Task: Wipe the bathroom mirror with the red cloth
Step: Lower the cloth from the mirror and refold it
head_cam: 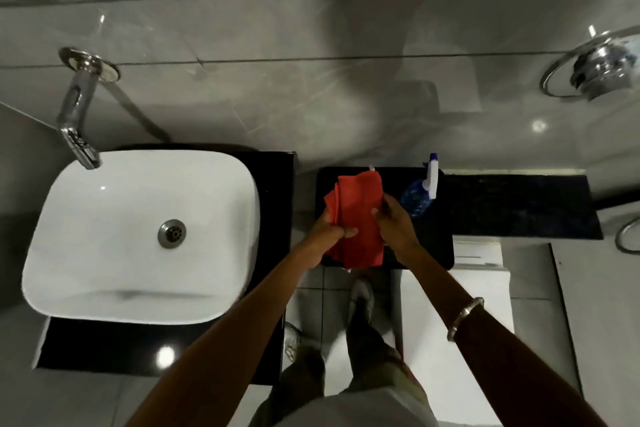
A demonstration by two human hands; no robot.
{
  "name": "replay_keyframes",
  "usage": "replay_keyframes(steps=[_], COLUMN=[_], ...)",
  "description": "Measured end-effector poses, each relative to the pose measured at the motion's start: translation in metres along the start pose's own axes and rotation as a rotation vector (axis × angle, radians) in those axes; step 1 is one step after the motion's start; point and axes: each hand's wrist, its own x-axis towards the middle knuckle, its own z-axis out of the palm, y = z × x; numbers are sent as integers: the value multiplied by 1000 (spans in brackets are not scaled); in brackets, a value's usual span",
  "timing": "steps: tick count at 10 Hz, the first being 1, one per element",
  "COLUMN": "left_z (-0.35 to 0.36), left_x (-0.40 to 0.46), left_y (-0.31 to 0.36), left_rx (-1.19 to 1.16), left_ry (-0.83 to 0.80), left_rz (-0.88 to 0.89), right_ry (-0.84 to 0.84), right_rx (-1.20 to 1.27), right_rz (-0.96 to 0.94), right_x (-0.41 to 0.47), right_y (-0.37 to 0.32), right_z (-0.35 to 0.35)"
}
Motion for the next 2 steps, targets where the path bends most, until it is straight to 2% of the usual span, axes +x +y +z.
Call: replay_keyframes(steps=[1,2], left_z=[-1,-4], left_x=[15,1], left_y=[5,4], left_rx=[196,534], left_ry=[63,199], left_rz=[50,139], right_ry=[24,77], right_rx=[-157,-322], right_rz=[50,-5], right_x=[22,25], right_y=[-3,-12], right_z=[-3,-1])
